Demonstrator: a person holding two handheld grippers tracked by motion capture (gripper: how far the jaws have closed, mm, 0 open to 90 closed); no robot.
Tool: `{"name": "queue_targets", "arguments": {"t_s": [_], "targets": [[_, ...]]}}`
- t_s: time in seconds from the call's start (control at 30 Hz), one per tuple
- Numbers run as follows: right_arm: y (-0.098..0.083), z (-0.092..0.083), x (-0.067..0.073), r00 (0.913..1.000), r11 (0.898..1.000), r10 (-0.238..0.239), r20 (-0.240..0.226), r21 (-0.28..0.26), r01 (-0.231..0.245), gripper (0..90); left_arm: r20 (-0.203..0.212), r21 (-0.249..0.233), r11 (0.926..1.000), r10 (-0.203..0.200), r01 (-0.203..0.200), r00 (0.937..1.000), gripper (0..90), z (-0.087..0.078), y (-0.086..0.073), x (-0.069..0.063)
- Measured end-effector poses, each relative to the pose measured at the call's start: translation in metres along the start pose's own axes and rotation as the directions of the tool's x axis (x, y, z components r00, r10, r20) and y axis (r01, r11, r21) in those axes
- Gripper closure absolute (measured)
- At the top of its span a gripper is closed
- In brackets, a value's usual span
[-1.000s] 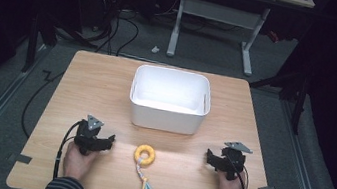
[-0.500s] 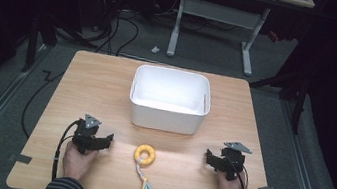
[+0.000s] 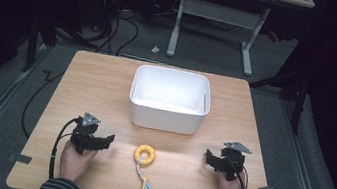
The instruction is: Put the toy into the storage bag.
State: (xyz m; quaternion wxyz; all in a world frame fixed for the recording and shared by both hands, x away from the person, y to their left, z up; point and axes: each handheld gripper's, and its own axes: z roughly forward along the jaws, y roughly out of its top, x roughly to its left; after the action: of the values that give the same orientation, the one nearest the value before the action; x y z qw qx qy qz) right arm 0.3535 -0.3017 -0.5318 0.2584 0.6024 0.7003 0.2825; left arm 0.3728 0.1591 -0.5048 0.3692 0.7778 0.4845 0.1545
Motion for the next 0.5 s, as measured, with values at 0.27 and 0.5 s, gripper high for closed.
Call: {"name": "queue_targets", "arguments": {"t_s": [0.27, 0.5], "targets": [[0.0, 0.0, 0.0, 1.0, 1.0, 0.001, -0.002, 0.001, -0.001, 15.1, 0.035, 0.047, 0.9986, 0.021, -0.023, 0.9992, 25.6, -0.005, 0.008, -0.01], [0.0, 0.0, 0.0, 1.0, 1.0, -0.003, -0.003, 0.0, 0.003, 15.1, 0.048, 0.051, 0.9976, 0.044, -0.047, 0.9979, 26.2, -0.006, 0.012, -0.019]]}}
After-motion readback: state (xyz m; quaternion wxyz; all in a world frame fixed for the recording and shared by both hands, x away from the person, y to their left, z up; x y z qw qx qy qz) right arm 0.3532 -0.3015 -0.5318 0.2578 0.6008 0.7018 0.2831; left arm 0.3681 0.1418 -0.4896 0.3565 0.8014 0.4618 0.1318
